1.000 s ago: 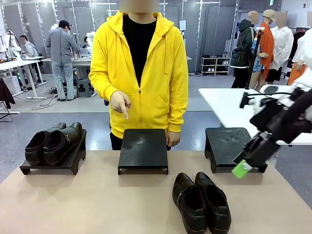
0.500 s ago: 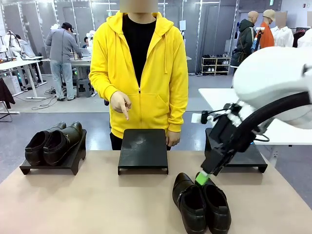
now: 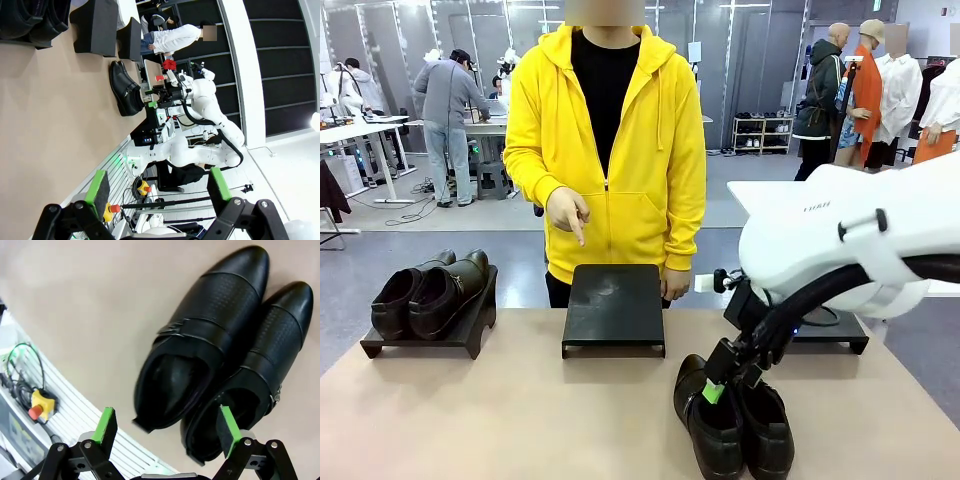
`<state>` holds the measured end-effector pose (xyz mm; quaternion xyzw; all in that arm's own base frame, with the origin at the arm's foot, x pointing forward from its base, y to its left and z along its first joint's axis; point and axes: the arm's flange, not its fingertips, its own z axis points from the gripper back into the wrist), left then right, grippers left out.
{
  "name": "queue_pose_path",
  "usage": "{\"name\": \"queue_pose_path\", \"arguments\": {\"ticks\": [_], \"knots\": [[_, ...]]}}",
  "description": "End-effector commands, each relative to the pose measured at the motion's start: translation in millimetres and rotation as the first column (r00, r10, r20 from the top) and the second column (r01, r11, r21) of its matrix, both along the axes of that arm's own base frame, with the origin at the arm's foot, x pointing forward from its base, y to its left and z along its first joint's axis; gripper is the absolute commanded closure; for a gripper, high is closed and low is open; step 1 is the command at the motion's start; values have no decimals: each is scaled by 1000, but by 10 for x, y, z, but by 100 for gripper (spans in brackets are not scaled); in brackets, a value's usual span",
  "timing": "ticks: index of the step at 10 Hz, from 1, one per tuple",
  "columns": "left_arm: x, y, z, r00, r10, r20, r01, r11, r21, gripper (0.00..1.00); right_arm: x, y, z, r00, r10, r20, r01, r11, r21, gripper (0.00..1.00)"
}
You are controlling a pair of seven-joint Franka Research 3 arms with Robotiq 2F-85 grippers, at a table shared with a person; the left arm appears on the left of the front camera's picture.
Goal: Place the shoes on the stand as instructed by the person.
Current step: Pick up another pair of Shoes and place it on the Shoes Stand indicated by the person.
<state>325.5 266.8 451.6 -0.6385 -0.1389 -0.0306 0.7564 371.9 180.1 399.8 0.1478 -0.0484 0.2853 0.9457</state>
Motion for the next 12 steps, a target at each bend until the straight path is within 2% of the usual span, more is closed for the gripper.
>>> {"name": "queue_pose_path", "arguments": {"ticks": [1,6,9,10,11,12], "knots": [[-21,-31,4,1000,8,15,-8,1000,-1,0,24,20,-148,999,-54,3,54,997,-56,0],[-21,-31,4,1000,8,15,-8,1000,-1,0,71,37,-471,993,-116,28,119,988,-101,0],[-21,-31,4,1000,8,15,-8,1000,-1,0,79,51,-516,989,-140,46,144,983,-114,0],[-21,-31,4,1000,8,15,-8,1000,-1,0,72,68,-550,989,-136,55,142,981,-132,15],[-21,-31,4,1000,8,15,-8,1000,-1,0,66,80,-587,990,-130,48,136,979,-153,41],[-21,-31,4,1000,8,15,-8,1000,-1,0,59,99,-612,992,-116,53,123,977,-174,73]]}}
